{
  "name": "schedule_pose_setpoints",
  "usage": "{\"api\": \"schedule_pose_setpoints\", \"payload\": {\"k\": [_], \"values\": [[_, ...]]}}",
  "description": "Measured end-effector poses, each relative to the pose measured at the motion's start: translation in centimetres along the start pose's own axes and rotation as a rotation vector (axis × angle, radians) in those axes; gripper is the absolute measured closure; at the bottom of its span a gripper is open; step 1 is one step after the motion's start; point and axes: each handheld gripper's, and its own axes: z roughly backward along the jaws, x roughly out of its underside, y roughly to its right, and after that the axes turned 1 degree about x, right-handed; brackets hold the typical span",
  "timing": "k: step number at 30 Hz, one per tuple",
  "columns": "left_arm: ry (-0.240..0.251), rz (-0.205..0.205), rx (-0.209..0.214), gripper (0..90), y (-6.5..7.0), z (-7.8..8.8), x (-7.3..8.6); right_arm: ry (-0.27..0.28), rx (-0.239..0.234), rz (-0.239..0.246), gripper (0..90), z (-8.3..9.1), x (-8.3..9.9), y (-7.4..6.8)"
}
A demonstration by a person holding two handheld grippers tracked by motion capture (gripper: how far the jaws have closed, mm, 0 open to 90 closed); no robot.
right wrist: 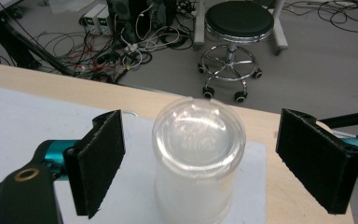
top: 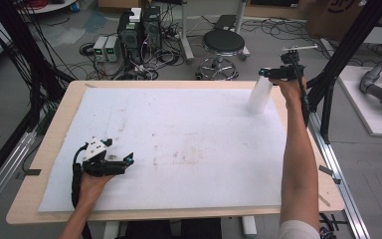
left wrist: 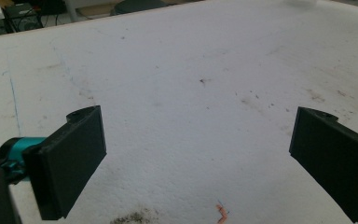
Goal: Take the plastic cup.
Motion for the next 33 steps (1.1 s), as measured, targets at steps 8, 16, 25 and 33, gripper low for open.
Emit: {"api": "schedule_pose_setpoints", "payload": {"k": [8,16,25,33], "values": [[-0.002,0.000,0.000,3.6,0.0,0.0,0.0,-0.040,-0.003,0.005,15.4,-1.0,-0.5,-0.2],[-0.004,-0.006,0.003,3.6,0.0,0.0,0.0,-0.068,0.010,0.010,15.4,-2.2,-0.2,-0.4],[-0.003,-0.006,0.000,3.6,0.1,0.0,0.0,-0.105,0.023,0.015,15.6,-3.3,0.2,-0.7],[-0.004,-0.005,-0.002,3.6,0.1,-0.1,0.0,-0.119,0.033,0.012,20.0,-3.6,0.3,-0.4]]}}
